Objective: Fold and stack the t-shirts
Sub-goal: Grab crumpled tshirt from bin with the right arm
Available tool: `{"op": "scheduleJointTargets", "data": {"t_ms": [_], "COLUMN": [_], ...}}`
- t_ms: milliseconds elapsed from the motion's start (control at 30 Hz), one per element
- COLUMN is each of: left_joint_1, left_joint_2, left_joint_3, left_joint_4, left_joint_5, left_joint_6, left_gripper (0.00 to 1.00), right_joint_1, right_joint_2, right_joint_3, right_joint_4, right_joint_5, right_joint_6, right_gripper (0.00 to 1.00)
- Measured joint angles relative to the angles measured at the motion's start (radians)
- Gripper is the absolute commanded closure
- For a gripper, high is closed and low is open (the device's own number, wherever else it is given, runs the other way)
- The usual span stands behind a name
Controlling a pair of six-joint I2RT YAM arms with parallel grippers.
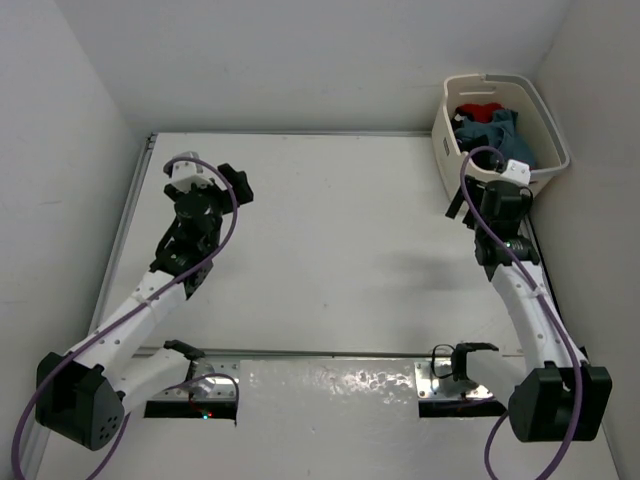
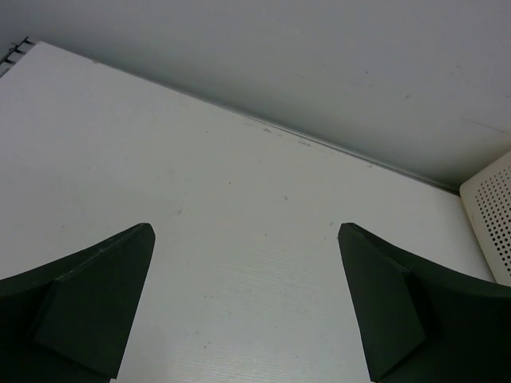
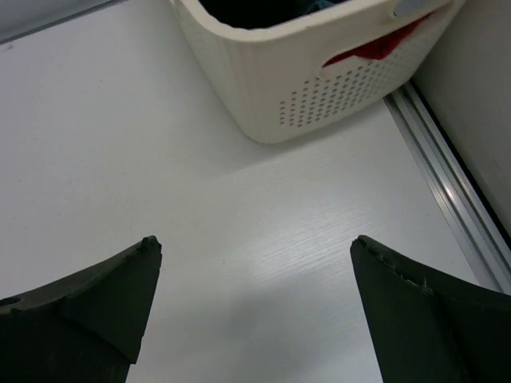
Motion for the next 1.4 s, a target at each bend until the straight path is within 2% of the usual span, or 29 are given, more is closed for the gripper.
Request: {"op": "scheduleJointTargets", "data": {"t_ms": [100, 167, 433, 467, 533, 700, 800, 900, 967, 1000, 1033, 1133, 1167, 1200, 1233, 1400], "left_joint_1": [0.000, 0.000, 0.007, 0.012, 0.026, 0.067, 0.081, 0.086, 0.086, 0.086, 0.086, 0.086, 0.086, 0.086, 0.086, 0.086], "left_joint_2": [0.006, 0.029, 0.239, 0.266, 0.322, 0.449, 0.504, 0.547, 0.573, 0.587, 0.596, 0.624, 0.631, 0.640, 0.646, 0.660], "left_joint_3": [0.011, 0.029, 0.156, 0.171, 0.204, 0.285, 0.316, 0.338, 0.351, 0.357, 0.362, 0.379, 0.385, 0.391, 0.396, 0.403], "left_joint_4": [0.002, 0.010, 0.051, 0.057, 0.069, 0.087, 0.093, 0.094, 0.095, 0.095, 0.094, 0.093, 0.093, 0.094, 0.095, 0.094], "left_joint_5": [0.011, 0.028, 0.094, 0.107, 0.140, 0.200, 0.226, 0.244, 0.258, 0.264, 0.270, 0.283, 0.286, 0.288, 0.290, 0.308], "left_joint_6": [0.000, 0.000, 0.005, 0.005, 0.006, 0.006, 0.009, 0.010, 0.013, 0.013, 0.014, 0.017, 0.017, 0.017, 0.017, 0.018], "left_gripper": [0.00, 0.00, 0.00, 0.00, 0.00, 0.00, 0.00, 0.00, 0.00, 0.00, 0.00, 0.00, 0.00, 0.00, 0.00, 0.00], "right_joint_1": [0.000, 0.000, -0.005, -0.006, -0.022, -0.069, -0.097, -0.125, -0.142, -0.151, -0.155, -0.171, -0.175, -0.177, -0.178, -0.176], "right_joint_2": [0.040, 0.117, 0.583, 0.605, 0.771, 1.090, 1.228, 1.308, 1.349, 1.375, 1.394, 1.453, 1.459, 1.461, 1.461, 1.445], "right_joint_3": [0.047, 0.143, 0.708, 0.738, 0.930, 1.284, 1.395, 1.408, 1.408, 1.415, 1.427, 1.462, 1.462, 1.461, 1.458, 1.429], "right_joint_4": [0.026, 0.010, -0.056, -0.079, -0.111, -0.185, -0.189, -0.159, -0.126, -0.107, -0.094, -0.029, -0.015, -0.004, 0.007, 0.059], "right_joint_5": [-0.045, -0.069, -0.001, 0.014, 0.040, 0.133, 0.172, 0.190, 0.189, 0.188, 0.185, 0.165, 0.161, 0.158, 0.159, 0.160], "right_joint_6": [-0.024, -0.037, -0.051, -0.051, -0.044, -0.036, -0.035, -0.033, -0.032, -0.033, -0.034, -0.045, -0.048, -0.050, -0.046, -0.048], "right_gripper": [0.01, 0.01, 0.01, 0.01, 0.01, 0.02, 0.04, 0.09, 0.17, 0.24, 0.40, 0.64, 0.85, 0.95, 1.00, 1.00]}}
